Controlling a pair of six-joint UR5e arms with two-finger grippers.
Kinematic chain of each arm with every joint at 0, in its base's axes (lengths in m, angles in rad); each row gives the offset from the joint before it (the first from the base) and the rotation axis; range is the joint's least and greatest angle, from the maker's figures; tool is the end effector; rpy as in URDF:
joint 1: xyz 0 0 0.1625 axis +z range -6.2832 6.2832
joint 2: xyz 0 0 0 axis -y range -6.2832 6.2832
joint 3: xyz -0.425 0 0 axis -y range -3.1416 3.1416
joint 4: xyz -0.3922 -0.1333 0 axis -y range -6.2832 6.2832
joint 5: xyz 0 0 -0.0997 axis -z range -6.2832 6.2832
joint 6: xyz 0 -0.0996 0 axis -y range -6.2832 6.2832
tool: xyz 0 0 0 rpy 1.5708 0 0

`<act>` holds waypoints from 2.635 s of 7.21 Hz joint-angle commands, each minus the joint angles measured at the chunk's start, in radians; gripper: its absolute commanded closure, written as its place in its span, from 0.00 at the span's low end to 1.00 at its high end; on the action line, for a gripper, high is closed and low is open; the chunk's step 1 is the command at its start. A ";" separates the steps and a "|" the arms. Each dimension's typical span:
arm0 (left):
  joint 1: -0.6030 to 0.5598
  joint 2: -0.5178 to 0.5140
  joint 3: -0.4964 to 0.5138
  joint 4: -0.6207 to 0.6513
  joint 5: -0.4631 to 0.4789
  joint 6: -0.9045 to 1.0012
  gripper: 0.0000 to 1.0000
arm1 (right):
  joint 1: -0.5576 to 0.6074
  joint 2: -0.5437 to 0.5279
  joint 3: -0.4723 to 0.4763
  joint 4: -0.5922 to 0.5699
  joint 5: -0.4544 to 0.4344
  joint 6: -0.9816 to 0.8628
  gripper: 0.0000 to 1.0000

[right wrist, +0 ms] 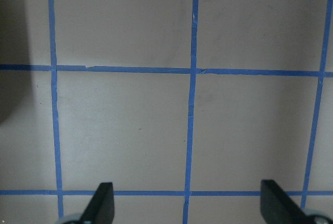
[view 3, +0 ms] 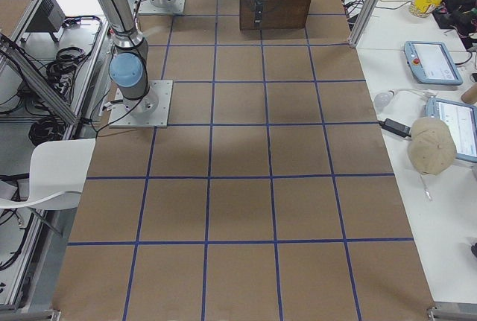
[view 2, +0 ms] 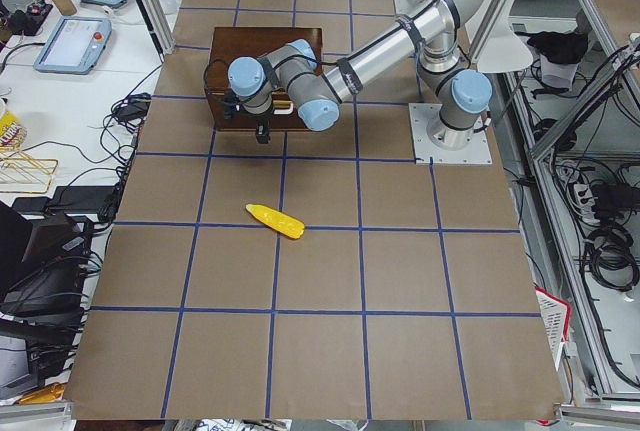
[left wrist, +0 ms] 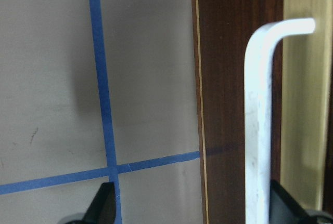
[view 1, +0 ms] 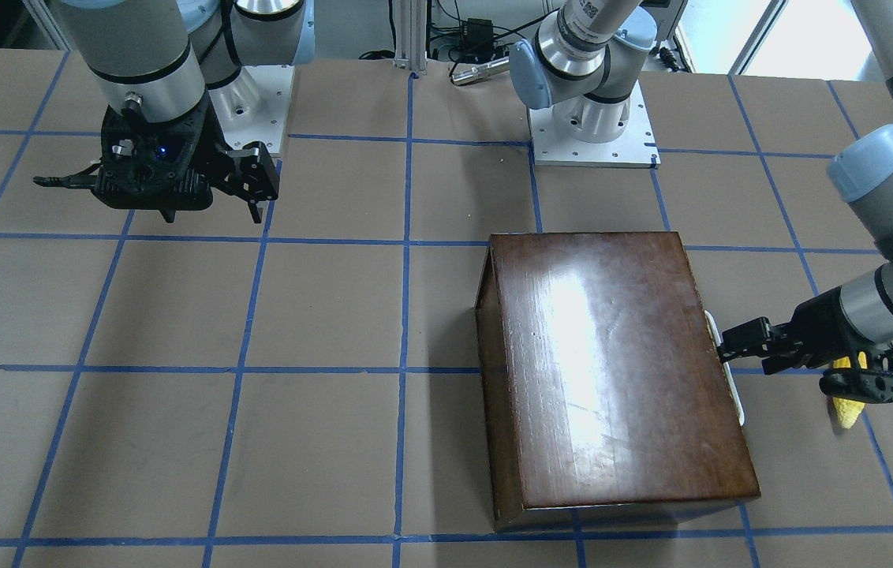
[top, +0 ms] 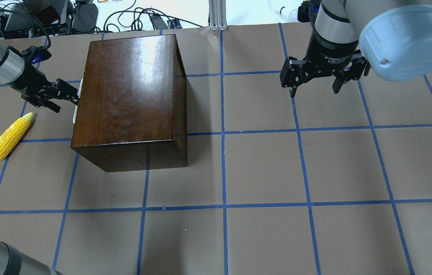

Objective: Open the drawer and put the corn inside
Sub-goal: 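Close the left gripper around the white drawer handle, then pull the drawer handle outward with the left gripper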

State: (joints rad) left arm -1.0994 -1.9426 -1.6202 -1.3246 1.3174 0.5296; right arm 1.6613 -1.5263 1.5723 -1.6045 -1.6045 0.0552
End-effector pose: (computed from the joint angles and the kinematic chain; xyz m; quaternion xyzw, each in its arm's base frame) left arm 0.1286 -0.6008 0.2858 -0.0177 -0.9881 -0.0157 0.1520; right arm 0.1754 -0.4953 0.4683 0.0178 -0.9997 -0.0049 0.0173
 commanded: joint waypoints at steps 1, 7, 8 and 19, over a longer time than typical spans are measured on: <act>0.009 0.001 0.002 0.011 0.003 0.001 0.00 | 0.000 0.000 0.000 0.000 0.000 0.000 0.00; 0.038 -0.002 0.002 0.024 0.014 0.016 0.00 | 0.000 0.000 0.000 0.000 0.000 0.000 0.00; 0.039 -0.001 0.002 0.025 0.016 0.016 0.00 | 0.000 0.000 0.000 0.000 0.000 0.000 0.00; 0.171 -0.013 0.006 0.027 0.023 0.041 0.00 | 0.000 0.000 0.000 0.000 0.000 0.000 0.00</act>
State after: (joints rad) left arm -0.9388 -1.9495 -1.6168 -1.2980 1.3389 0.5664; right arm 1.6613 -1.5263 1.5723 -1.6046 -1.6046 0.0552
